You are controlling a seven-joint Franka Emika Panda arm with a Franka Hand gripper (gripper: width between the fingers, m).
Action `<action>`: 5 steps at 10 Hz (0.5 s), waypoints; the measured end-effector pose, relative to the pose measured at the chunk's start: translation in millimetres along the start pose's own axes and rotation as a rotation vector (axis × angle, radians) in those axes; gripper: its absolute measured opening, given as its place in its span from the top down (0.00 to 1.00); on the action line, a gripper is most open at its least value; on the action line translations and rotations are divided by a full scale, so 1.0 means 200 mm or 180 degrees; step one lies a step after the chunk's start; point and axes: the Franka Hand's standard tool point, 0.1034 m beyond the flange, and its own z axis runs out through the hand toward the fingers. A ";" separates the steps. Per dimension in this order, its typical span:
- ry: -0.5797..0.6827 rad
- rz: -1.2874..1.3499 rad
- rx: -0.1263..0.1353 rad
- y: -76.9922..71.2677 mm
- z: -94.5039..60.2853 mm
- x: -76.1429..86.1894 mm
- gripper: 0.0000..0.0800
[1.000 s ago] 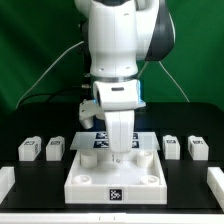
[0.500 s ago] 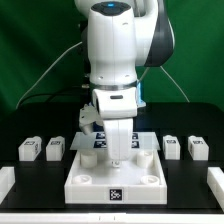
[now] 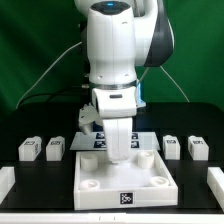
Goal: Assemble one leg
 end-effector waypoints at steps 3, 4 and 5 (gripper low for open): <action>0.0000 0.0000 -0.0001 0.00 0.00 0.00 0.92; 0.0000 0.0000 -0.0002 0.00 0.00 0.00 0.92; 0.0000 0.0000 -0.0009 0.01 0.00 0.00 0.92</action>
Offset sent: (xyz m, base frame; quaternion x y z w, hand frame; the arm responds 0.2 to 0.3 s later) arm 0.0000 0.0000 0.0000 0.0000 0.0000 0.0000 1.0000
